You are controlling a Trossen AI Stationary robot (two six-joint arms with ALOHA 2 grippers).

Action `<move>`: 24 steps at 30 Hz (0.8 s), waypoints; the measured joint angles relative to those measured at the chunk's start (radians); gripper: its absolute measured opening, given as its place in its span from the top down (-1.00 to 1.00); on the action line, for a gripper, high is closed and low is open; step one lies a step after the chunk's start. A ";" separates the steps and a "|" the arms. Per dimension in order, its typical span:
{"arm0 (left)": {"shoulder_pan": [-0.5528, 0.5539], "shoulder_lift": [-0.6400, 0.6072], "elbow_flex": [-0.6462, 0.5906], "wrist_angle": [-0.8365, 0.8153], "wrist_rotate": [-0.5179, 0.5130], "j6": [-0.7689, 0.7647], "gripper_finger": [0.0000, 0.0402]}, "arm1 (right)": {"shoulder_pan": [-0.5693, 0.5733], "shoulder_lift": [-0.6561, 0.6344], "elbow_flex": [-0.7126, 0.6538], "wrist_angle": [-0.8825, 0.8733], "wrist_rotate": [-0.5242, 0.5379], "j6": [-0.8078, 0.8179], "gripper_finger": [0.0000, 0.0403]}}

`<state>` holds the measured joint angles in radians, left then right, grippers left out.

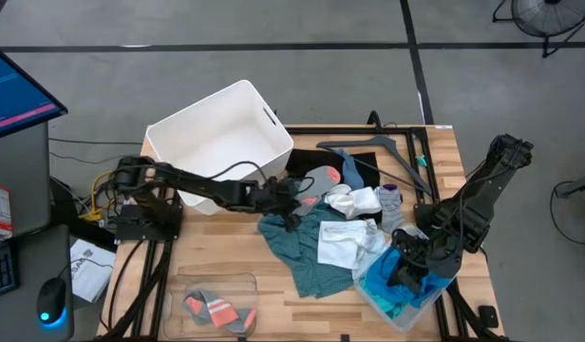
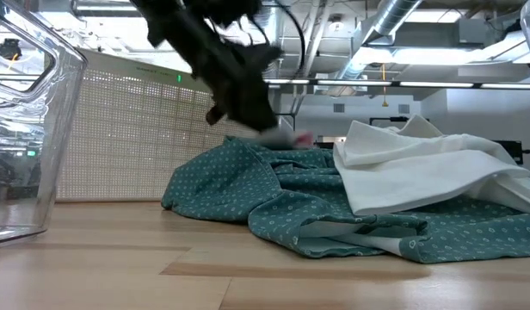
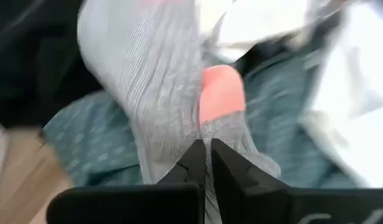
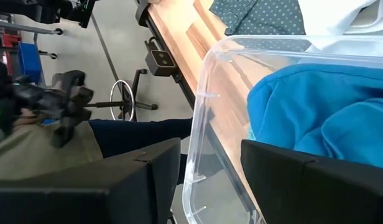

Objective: Pick & Place Cloths
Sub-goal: Put the gray and pink sock into the left transparent bin

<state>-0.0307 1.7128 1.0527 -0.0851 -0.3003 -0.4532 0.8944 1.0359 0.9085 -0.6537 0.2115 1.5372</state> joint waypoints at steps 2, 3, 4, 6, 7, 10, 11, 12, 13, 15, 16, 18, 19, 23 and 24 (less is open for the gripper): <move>-0.012 -0.047 0.000 0.003 0.001 0.001 1.00 | 0.000 0.000 0.000 0.000 0.000 0.000 0.17; -0.017 -0.073 0.001 0.005 0.001 0.003 1.00 | 0.000 0.000 0.000 0.000 0.000 0.000 0.17; -0.021 -0.103 0.000 -0.003 0.000 0.009 1.00 | 0.000 0.000 0.000 -0.001 0.000 0.000 0.18; -0.034 -0.167 0.000 0.007 -0.003 0.031 1.00 | -0.001 0.000 0.000 -0.001 0.000 0.000 0.18; -0.042 -0.200 0.000 0.005 -0.002 0.034 1.00 | -0.001 0.000 0.000 -0.004 0.001 -0.001 0.18; -0.073 -0.317 0.000 0.012 0.064 0.051 1.00 | 0.000 0.000 0.000 -0.005 0.008 -0.001 0.19; -0.089 -0.360 0.000 0.019 0.092 0.052 1.00 | 0.000 0.000 0.000 -0.004 0.011 -0.002 0.18; -0.108 -0.401 0.000 0.013 0.128 0.052 1.00 | 0.000 0.000 0.000 -0.004 0.016 -0.003 0.18; -0.127 -0.441 0.000 0.014 0.168 0.053 1.00 | 0.000 0.000 0.000 -0.005 0.022 -0.003 0.18; -0.168 -0.519 0.001 0.012 0.263 0.050 1.00 | 0.000 0.000 0.000 -0.005 0.026 -0.003 0.19; -0.189 -0.554 0.001 0.013 0.308 0.035 1.00 | 0.000 0.000 0.000 -0.005 0.026 -0.006 0.19; -0.242 -0.618 0.001 0.013 0.355 -0.014 1.00 | 0.000 0.000 0.000 -0.005 0.026 -0.016 0.20; -0.272 -0.646 0.001 0.012 0.361 -0.045 1.00 | 0.000 0.000 0.000 -0.005 0.027 -0.016 0.20; -0.417 -0.724 0.001 0.014 0.324 -0.102 1.00 | 0.000 0.000 0.000 -0.005 0.055 -0.018 0.21; -0.458 -0.732 0.002 0.013 0.295 -0.097 1.00 | 0.000 0.000 0.000 -0.005 0.064 -0.019 0.21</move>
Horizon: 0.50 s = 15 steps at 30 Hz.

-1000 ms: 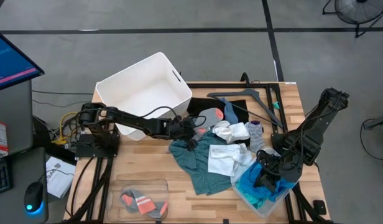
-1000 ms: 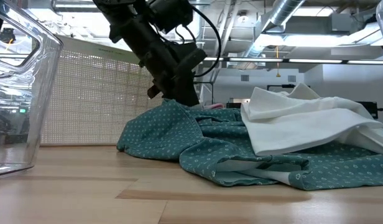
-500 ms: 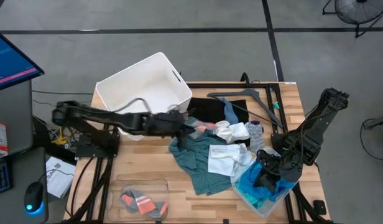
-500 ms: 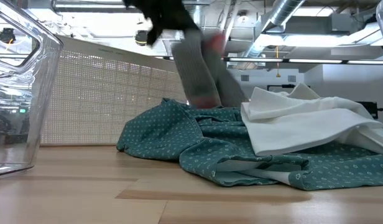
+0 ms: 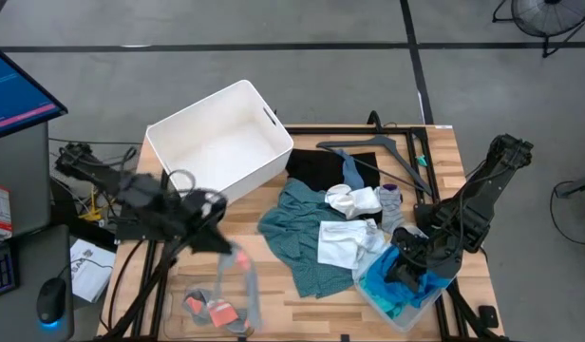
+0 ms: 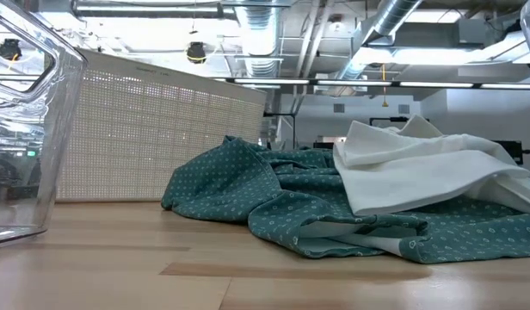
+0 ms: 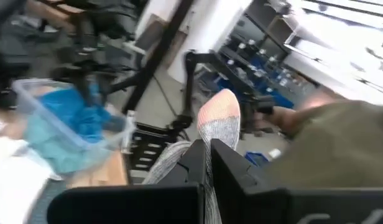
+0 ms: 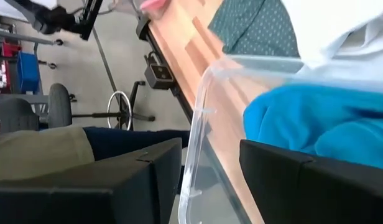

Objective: Pick & Place Cloths
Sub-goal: Put the gray and pink sock into the left transparent bin

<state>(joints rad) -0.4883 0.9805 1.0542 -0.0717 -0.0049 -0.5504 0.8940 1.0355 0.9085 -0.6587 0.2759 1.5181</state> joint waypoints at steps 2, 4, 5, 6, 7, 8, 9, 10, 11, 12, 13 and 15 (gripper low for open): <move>-0.085 -0.003 0.000 -0.001 -0.077 0.034 1.00 | 0.000 0.000 0.000 0.000 0.025 -0.007 0.21; -0.164 0.001 0.000 -0.003 -0.149 0.075 1.00 | 0.000 0.000 0.000 -0.001 0.051 -0.010 0.21; -0.198 0.005 0.000 -0.002 -0.182 0.095 1.00 | 0.000 0.000 0.000 -0.001 0.063 -0.010 0.21; -0.233 0.011 0.000 -0.011 -0.213 0.101 1.00 | 0.000 0.000 0.000 -0.003 0.068 -0.010 0.21; -0.266 0.015 0.000 -0.030 -0.243 0.101 1.00 | 0.000 0.000 0.000 -0.003 0.070 -0.010 0.21; -0.298 0.019 0.000 -0.062 -0.275 0.090 1.00 | 0.000 0.000 0.000 -0.003 0.070 -0.010 0.21; -0.330 0.021 0.000 -0.099 -0.307 0.061 1.00 | 0.000 0.000 0.000 -0.003 0.070 -0.010 0.21; -0.359 0.023 0.000 -0.143 -0.337 0.023 1.00 | 0.000 0.000 0.000 -0.003 0.070 -0.009 0.21; -0.384 0.023 0.000 -0.202 -0.367 -0.023 1.00 | 0.000 0.000 0.000 -0.003 0.071 -0.009 0.21; -0.409 0.025 0.000 -0.264 -0.394 -0.076 1.00 | 0.000 0.000 0.000 -0.003 0.078 -0.009 0.21; -0.431 0.028 0.000 -0.325 -0.414 -0.132 1.00 | 0.000 0.000 0.000 -0.003 0.091 -0.008 0.21; -0.467 0.036 -0.001 -0.442 -0.441 -0.232 1.00 | 0.000 0.000 0.000 -0.002 0.124 -0.007 0.21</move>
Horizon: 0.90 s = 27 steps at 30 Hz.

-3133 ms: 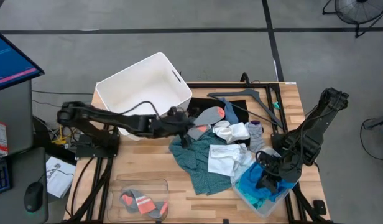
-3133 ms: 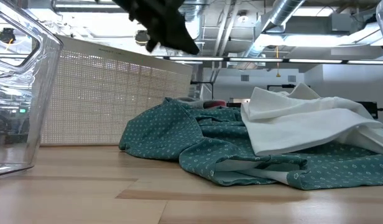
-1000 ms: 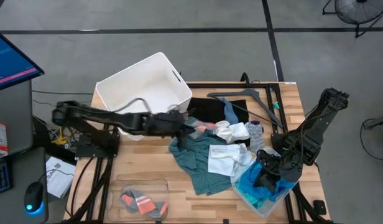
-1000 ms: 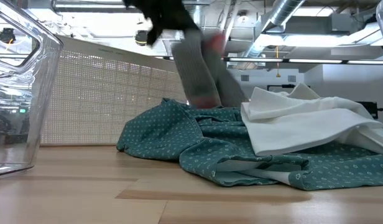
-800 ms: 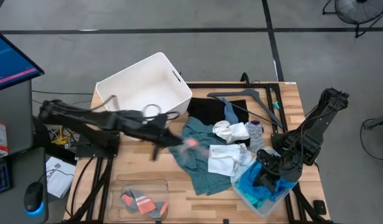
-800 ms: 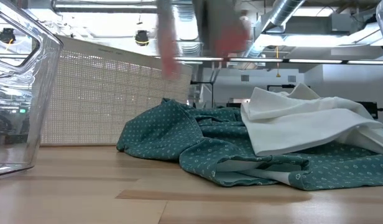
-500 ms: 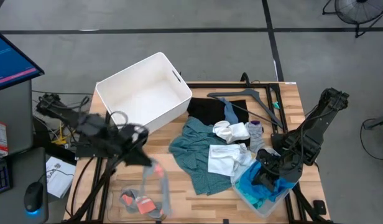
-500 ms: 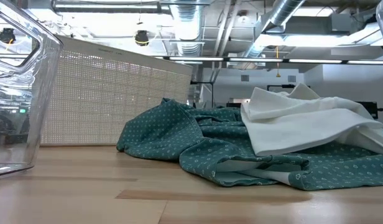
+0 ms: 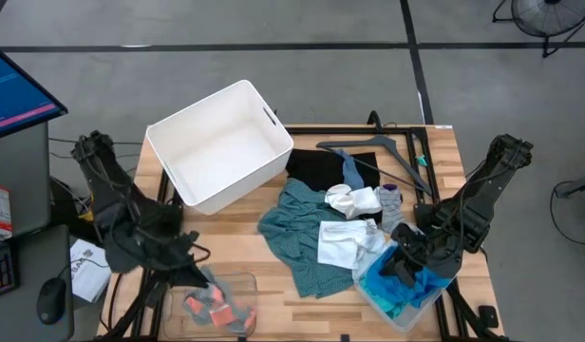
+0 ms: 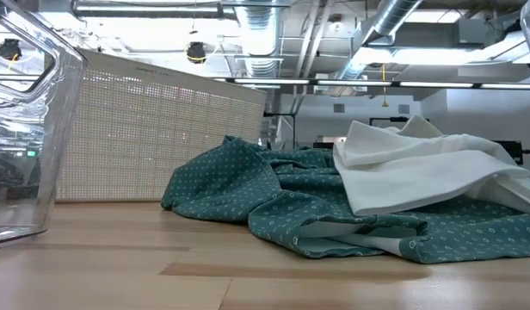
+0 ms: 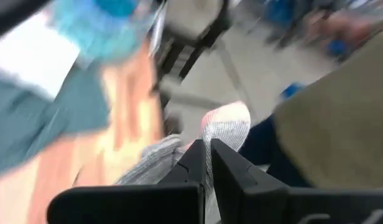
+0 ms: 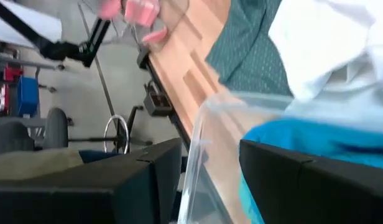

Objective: Pick & Place Cloths
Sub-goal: Put the gray and pink sock into the left transparent bin

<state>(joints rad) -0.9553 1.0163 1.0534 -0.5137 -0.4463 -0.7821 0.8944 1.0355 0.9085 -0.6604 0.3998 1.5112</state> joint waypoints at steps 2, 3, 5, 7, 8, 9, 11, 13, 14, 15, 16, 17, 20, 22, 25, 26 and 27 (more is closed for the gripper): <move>-0.024 0.013 0.000 -0.090 -0.018 -0.085 1.00 | 0.000 0.000 0.000 0.003 0.030 0.000 0.21; -0.030 0.023 0.000 -0.128 -0.021 -0.120 1.00 | -0.001 0.000 0.000 0.002 0.042 0.000 0.21; -0.033 0.046 -0.001 -0.191 -0.022 -0.165 1.00 | -0.001 0.000 0.000 0.002 0.050 0.000 0.21; -0.032 0.072 -0.002 -0.232 -0.025 -0.190 1.00 | -0.004 0.000 0.000 0.002 0.051 0.000 0.21; -0.032 0.086 -0.003 -0.249 -0.026 -0.193 1.00 | -0.006 0.000 0.000 0.002 0.051 0.000 0.21; -0.031 0.103 -0.003 -0.261 -0.026 -0.194 1.00 | -0.006 0.000 0.000 0.002 0.051 0.000 0.21; -0.031 0.139 -0.003 -0.271 -0.022 -0.195 1.00 | -0.007 0.000 0.000 0.003 0.051 0.000 0.21; -0.031 0.178 -0.003 -0.272 0.022 -0.195 1.00 | -0.007 0.000 0.000 0.003 0.051 0.010 0.21; -0.031 0.197 -0.003 -0.272 0.057 -0.195 1.00 | -0.007 0.000 0.000 0.007 0.051 0.014 0.21; -0.031 0.218 -0.003 -0.271 0.094 -0.195 1.00 | -0.010 0.000 0.000 0.015 0.051 0.015 0.21; -0.031 0.240 -0.003 -0.271 0.129 -0.195 1.00 | -0.013 0.000 0.000 0.023 0.051 0.015 0.21; -0.031 0.262 -0.003 -0.271 0.154 -0.195 1.00 | -0.018 0.000 0.000 0.030 0.050 0.008 0.21; -0.031 0.318 -0.003 -0.264 0.184 -0.202 1.00 | -0.036 0.000 0.000 0.056 0.049 -0.012 0.21; -0.031 0.347 -0.003 -0.253 0.185 -0.205 1.00 | -0.055 -0.001 0.000 0.089 0.048 -0.041 0.21; -0.026 0.372 -0.003 -0.209 0.185 -0.231 1.00 | -0.088 -0.001 0.000 0.165 0.047 -0.127 0.21; -0.023 0.376 -0.003 -0.191 0.185 -0.236 1.00 | -0.102 -0.001 0.000 0.194 0.047 -0.171 0.21; -0.021 0.379 -0.003 -0.173 0.182 -0.239 1.00 | -0.119 -0.001 0.000 0.220 0.047 -0.219 0.21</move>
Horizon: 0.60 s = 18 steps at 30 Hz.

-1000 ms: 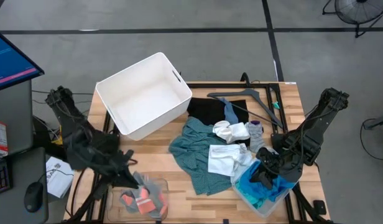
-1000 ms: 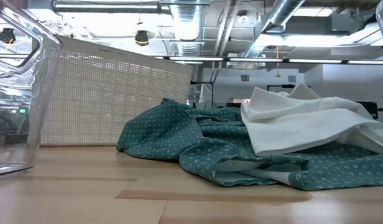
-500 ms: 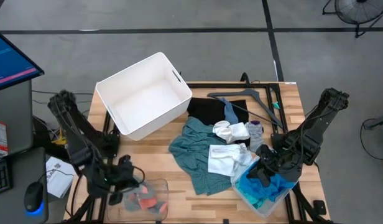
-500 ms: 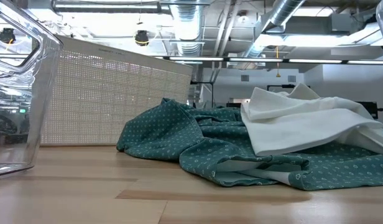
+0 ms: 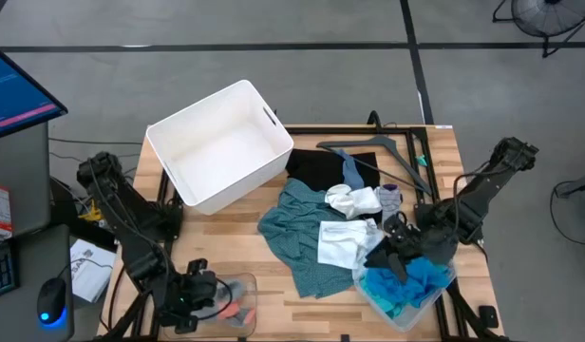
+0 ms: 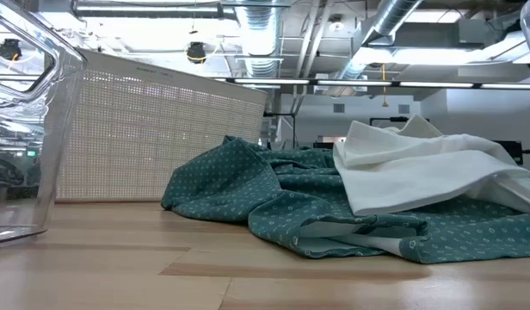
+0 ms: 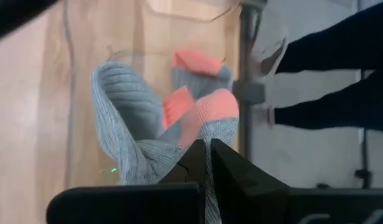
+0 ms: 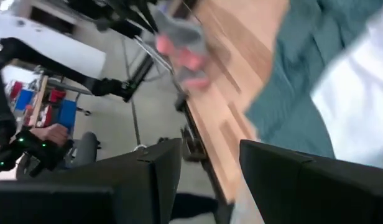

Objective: Pick & Place Cloths
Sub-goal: Put the gray and pink sock into the left transparent bin, then put the green patterned long-sleeve polo into the white bin

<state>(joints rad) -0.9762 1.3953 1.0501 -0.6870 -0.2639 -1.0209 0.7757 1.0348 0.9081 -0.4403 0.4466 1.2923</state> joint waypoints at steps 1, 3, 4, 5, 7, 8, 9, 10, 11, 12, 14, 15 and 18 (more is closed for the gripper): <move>0.000 0.001 0.000 0.015 -0.006 0.000 1.00 | -0.018 0.000 0.000 0.023 0.000 -0.053 0.21; 0.000 0.001 0.000 0.020 -0.045 -0.001 1.00 | -0.059 0.000 0.000 0.059 -0.002 -0.171 0.21; 0.001 0.001 0.000 0.019 -0.064 -0.002 1.00 | -0.081 0.000 0.000 0.070 -0.003 -0.229 0.21; 0.002 0.001 0.000 0.019 -0.082 -0.002 1.00 | -0.104 0.000 0.000 0.078 -0.003 -0.285 0.21; 0.002 0.001 0.000 0.018 -0.100 -0.002 0.99 | -0.154 0.000 0.000 0.082 -0.004 -0.391 0.21; 0.003 0.001 0.000 0.018 -0.096 -0.002 0.98 | -0.181 0.000 0.000 0.081 -0.004 -0.444 0.21; 0.008 0.001 0.000 0.018 -0.081 -0.007 0.96 | -0.208 0.000 0.000 0.079 -0.004 -0.494 0.21; 0.017 0.003 0.000 0.019 -0.054 -0.011 0.92 | -0.237 0.000 0.000 0.078 -0.004 -0.543 0.21; 0.029 0.007 0.000 0.020 -0.022 -0.018 0.88 | -0.265 0.000 0.000 0.078 -0.004 -0.588 0.21; 0.042 0.010 0.000 0.019 0.010 -0.028 0.83 | -0.294 0.000 0.000 0.078 -0.003 -0.624 0.20; 0.063 0.014 -0.003 0.019 0.054 -0.031 0.70 | -0.352 0.000 0.000 0.071 -0.004 -0.670 0.17; 0.074 0.019 -0.003 0.022 0.069 -0.031 0.63 | -0.380 0.000 0.000 0.063 -0.006 -0.687 0.14; 0.104 0.032 -0.003 0.024 0.115 -0.030 0.40 | -0.462 0.000 0.000 0.029 -0.057 -0.747 -0.01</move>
<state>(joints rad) -0.8717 1.4273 1.0470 -0.6628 -0.1494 -1.0504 0.3142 1.0344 0.9081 -0.4117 0.3891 0.5452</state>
